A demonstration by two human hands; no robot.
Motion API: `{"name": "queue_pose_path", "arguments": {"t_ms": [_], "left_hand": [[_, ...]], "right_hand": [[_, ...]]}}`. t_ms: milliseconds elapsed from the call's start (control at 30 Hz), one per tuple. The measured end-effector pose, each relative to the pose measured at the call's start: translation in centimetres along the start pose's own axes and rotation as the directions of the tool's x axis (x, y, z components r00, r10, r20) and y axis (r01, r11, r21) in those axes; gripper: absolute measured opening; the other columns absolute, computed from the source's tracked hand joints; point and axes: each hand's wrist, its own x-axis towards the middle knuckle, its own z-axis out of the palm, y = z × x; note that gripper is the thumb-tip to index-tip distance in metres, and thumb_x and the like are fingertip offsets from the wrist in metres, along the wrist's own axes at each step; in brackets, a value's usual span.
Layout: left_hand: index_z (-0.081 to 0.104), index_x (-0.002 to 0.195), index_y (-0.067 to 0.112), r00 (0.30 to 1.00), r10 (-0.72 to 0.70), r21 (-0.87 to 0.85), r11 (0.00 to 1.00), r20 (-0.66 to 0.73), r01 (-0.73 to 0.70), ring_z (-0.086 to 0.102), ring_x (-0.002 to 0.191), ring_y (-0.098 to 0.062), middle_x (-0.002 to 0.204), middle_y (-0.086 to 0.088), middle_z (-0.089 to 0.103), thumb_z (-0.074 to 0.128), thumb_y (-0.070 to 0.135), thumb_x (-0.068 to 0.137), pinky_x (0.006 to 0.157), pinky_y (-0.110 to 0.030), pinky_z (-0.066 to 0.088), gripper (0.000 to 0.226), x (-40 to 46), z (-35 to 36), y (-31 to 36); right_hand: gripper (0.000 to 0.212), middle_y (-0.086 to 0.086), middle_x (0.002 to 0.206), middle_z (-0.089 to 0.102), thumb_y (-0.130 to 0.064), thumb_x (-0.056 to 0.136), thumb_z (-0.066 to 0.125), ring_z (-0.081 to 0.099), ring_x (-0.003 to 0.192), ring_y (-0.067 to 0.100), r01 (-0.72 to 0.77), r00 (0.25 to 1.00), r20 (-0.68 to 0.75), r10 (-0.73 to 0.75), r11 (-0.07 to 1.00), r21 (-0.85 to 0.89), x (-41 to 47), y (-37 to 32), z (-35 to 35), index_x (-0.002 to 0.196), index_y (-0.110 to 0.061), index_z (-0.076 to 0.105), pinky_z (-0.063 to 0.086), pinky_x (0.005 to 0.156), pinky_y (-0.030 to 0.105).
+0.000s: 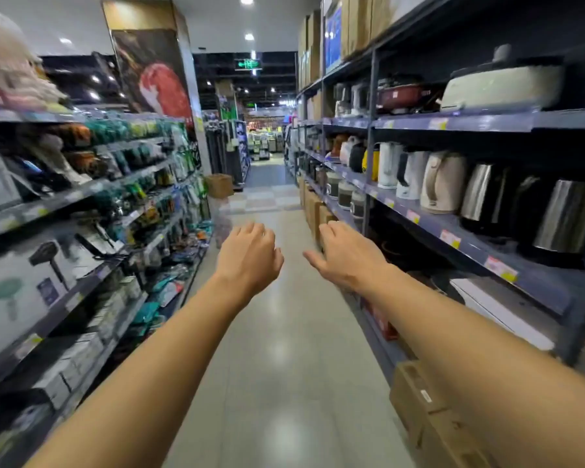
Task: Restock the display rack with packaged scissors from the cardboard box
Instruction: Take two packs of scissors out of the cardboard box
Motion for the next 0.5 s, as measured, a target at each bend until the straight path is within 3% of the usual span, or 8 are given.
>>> {"name": "queue_pose_path", "arguments": {"t_ms": [267,500], "left_hand": [[0.056,0.112,0.012,1.0,0.009,0.055,0.998,0.021,-0.01,0.054,0.109,-0.026,0.113,-0.008,0.061,0.04,0.032,0.096,0.096,-0.035,0.041,0.03,10.2,10.4,-3.9],[0.053,0.116,0.012,0.998,0.027,0.135,0.99,0.05,-0.033,0.052,0.115,-0.026,0.118,-0.007,0.059,0.043,0.034,0.095,0.099,-0.034,0.039,0.032,25.8,18.7,-6.7]], "right_hand": [[0.056,0.01,0.122,0.054,-0.058,0.093,0.042,0.048,0.117,0.027,0.083,0.997,-0.001,-0.084,0.995,0.055,12.7,3.0,8.5,0.121,-0.01,0.048,0.042,0.097,0.039],[0.055,0.012,0.123,0.053,-0.055,0.095,0.039,0.047,0.118,0.028,0.15,0.989,-0.012,-0.15,0.988,0.037,29.0,8.1,15.1,0.123,-0.009,0.048,0.039,0.102,0.039]]}}
